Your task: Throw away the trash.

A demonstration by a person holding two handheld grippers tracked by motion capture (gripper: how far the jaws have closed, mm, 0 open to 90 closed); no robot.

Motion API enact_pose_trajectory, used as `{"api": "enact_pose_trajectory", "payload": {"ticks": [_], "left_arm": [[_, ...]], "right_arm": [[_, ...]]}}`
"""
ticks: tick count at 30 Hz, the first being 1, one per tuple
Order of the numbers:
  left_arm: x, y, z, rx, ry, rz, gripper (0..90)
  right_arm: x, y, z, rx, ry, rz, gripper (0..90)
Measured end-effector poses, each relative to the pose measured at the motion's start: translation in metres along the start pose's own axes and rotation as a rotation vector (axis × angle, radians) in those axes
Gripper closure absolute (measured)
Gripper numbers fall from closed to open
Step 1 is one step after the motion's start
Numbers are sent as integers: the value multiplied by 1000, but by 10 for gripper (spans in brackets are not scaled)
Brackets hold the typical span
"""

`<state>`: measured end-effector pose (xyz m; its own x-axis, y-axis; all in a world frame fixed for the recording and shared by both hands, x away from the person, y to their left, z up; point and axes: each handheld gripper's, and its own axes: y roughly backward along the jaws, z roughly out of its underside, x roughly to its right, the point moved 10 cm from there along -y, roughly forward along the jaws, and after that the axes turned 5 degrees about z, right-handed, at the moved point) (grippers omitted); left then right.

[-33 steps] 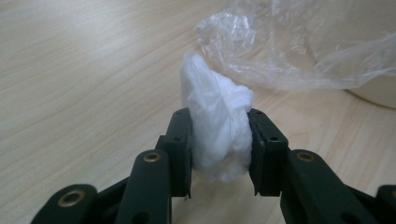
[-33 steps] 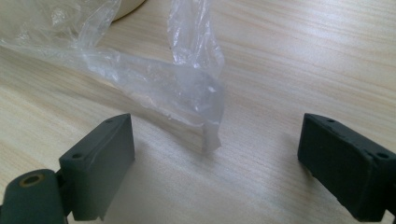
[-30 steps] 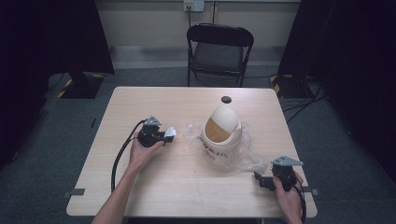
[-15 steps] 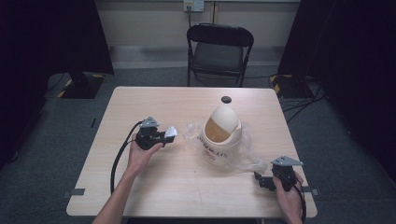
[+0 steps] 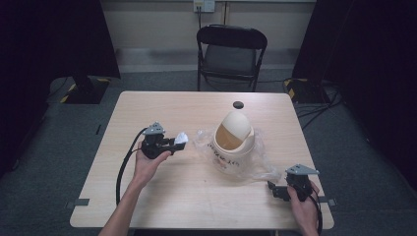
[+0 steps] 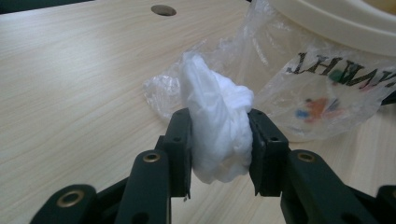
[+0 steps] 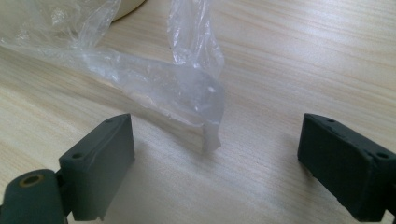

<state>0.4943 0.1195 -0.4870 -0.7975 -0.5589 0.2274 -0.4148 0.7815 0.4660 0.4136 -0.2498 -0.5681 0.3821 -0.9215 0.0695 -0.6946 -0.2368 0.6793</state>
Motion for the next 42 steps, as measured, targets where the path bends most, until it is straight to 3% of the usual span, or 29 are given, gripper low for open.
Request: {"api": "enact_pose_trajectory", "payload": {"ticks": [10,27,42], "left_arm": [[22,-1,-13,9,-39,41,644],[69,-12,-56,43,-123,119,642],[94,-30,-78,22,-185,170,636]], "right_arm": [[0,0,0,0,-1,1,103],[0,0,0,0,-1,1,103],[0,0,0,0,-1,1,102]]}}
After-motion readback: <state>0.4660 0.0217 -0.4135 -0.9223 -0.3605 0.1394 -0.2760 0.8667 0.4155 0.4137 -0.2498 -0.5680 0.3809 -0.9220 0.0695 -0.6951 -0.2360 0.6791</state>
